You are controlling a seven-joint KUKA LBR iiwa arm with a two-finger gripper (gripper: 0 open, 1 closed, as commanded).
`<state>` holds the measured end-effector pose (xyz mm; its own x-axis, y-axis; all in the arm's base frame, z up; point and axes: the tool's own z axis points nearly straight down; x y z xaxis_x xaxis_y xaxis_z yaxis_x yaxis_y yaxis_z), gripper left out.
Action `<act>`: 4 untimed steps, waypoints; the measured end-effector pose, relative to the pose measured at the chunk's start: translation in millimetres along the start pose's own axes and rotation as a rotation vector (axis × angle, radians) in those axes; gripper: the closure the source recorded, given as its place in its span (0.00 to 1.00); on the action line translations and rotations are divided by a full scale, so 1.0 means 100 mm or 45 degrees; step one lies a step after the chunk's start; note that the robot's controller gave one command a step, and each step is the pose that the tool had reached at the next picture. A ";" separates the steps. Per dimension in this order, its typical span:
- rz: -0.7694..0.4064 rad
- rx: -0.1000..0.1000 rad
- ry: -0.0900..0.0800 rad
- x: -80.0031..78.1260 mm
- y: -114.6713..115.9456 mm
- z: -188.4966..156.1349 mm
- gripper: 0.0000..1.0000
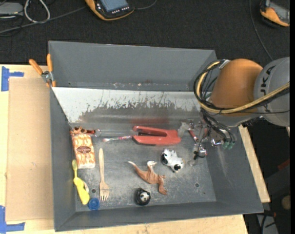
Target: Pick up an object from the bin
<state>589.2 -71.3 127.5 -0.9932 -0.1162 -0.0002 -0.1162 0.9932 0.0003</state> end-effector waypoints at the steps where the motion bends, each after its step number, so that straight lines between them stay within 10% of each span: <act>1: 0.001 -0.007 0.004 0.07 0.69 -0.06 1.00; 4: 0.079 -0.007 0.000 0.20 0.64 0.25 1.00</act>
Offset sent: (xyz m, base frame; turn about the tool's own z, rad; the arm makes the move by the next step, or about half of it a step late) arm 0.0000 0.0000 0.0000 0.0000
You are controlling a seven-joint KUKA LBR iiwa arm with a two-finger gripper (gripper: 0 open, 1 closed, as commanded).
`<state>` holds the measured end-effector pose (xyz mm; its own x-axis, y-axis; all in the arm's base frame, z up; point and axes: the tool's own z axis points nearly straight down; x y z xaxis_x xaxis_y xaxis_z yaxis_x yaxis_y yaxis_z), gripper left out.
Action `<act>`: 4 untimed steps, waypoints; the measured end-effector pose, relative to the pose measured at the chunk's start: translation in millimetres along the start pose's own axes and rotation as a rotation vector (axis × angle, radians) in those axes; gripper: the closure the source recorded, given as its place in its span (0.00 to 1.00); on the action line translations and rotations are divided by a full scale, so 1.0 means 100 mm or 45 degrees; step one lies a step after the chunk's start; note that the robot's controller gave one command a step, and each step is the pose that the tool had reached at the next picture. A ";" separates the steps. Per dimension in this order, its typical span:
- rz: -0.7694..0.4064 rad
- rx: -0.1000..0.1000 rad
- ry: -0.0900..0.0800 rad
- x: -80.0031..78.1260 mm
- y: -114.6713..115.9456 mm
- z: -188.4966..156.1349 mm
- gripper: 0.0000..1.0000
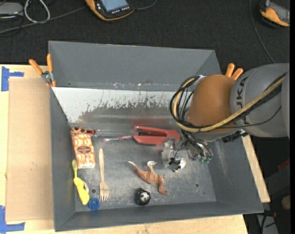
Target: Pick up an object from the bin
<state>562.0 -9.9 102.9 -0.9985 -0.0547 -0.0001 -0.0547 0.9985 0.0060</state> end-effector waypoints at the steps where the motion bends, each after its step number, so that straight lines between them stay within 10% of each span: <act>1: -0.103 -0.003 0.007 -0.13 0.07 -0.49 0.00; 4: -0.123 -0.006 0.008 0.02 -0.09 0.35 0.00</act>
Offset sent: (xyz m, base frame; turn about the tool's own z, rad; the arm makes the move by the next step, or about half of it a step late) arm 0.0000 0.0000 0.0000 0.0000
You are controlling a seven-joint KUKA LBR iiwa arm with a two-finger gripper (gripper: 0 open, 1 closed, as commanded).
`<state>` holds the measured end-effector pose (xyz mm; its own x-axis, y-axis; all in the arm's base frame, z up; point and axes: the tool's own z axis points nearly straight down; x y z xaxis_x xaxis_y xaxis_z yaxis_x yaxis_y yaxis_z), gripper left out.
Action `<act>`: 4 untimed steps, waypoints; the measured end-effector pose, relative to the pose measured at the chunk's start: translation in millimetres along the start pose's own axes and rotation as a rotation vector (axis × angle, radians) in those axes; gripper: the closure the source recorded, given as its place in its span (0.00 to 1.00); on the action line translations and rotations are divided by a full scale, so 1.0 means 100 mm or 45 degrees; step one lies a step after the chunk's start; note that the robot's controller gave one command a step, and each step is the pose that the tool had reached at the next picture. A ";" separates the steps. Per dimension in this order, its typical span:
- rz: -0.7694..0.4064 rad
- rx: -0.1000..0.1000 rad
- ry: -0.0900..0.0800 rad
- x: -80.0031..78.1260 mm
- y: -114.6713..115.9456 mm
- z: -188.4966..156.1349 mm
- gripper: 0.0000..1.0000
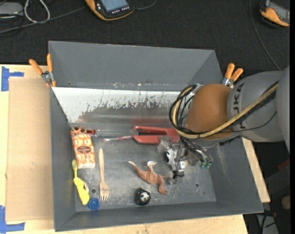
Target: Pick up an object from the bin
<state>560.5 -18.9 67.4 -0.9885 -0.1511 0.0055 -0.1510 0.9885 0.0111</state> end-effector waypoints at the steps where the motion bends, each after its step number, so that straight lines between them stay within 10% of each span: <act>1: -0.020 0.000 -0.004 -0.06 -0.10 -0.02 0.00; 2: -0.087 -0.002 0.000 0.10 0.50 -0.01 1.00; 4: -0.125 -0.003 0.005 0.08 0.53 -0.70 1.00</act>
Offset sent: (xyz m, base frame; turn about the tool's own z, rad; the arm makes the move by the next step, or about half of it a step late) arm -0.0167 0.0464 0.0026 -0.0649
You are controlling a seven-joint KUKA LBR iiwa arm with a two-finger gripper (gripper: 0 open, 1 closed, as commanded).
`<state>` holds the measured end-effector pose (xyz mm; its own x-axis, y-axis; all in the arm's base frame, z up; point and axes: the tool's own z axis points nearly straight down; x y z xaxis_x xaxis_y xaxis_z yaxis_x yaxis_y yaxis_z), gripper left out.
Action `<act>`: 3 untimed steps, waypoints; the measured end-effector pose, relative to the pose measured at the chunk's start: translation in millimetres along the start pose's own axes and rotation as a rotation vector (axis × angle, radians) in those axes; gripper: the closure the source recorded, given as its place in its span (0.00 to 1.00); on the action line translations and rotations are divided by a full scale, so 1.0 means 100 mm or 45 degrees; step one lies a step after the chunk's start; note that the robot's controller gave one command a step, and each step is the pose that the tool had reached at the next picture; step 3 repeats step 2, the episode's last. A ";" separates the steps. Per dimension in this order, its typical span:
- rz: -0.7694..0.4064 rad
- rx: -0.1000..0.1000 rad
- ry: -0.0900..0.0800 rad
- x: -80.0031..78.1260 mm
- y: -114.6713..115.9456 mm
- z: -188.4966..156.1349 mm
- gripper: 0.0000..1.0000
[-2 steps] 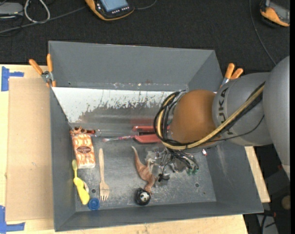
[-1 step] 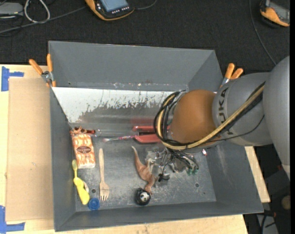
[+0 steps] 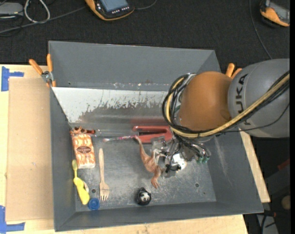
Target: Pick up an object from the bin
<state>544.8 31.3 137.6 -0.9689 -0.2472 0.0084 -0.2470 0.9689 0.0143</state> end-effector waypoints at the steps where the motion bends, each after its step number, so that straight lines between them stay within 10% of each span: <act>1: 0.030 0.000 -0.004 -0.04 -0.01 -0.32 1.00; 3: 0.002 -0.002 0.007 0.03 0.00 -0.87 1.00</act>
Offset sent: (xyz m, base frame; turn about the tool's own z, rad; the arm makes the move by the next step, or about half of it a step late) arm -0.0058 -0.0061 0.1890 -0.0399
